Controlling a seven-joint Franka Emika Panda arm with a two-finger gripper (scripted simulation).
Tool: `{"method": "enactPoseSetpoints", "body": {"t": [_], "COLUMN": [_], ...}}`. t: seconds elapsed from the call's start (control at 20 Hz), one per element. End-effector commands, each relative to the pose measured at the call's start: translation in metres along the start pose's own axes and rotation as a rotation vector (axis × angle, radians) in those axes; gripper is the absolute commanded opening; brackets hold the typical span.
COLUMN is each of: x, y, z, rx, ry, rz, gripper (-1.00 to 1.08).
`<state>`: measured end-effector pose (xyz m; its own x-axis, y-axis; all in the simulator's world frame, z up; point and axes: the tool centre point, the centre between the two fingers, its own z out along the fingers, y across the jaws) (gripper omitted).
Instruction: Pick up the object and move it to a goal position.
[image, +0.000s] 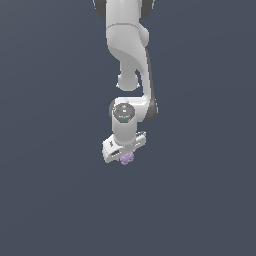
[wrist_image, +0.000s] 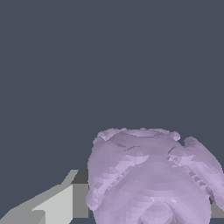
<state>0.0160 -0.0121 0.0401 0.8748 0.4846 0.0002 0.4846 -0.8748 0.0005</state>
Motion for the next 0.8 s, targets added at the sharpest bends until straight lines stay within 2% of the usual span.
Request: {"method": "enactPoseSetpoints", "body": {"t": [0.0, 0.4, 0.75], "x": [0.000, 0.004, 0.011], "y": [0.000, -0.010, -0.028], "z": [-0.001, -0.029, -0.086], "rx": [0.000, 0.000, 0.000], "ry": [0.000, 0.000, 0.000], "rz": [0.000, 0.000, 0.000], "gripper": [-1.00, -1.00, -1.00]}}
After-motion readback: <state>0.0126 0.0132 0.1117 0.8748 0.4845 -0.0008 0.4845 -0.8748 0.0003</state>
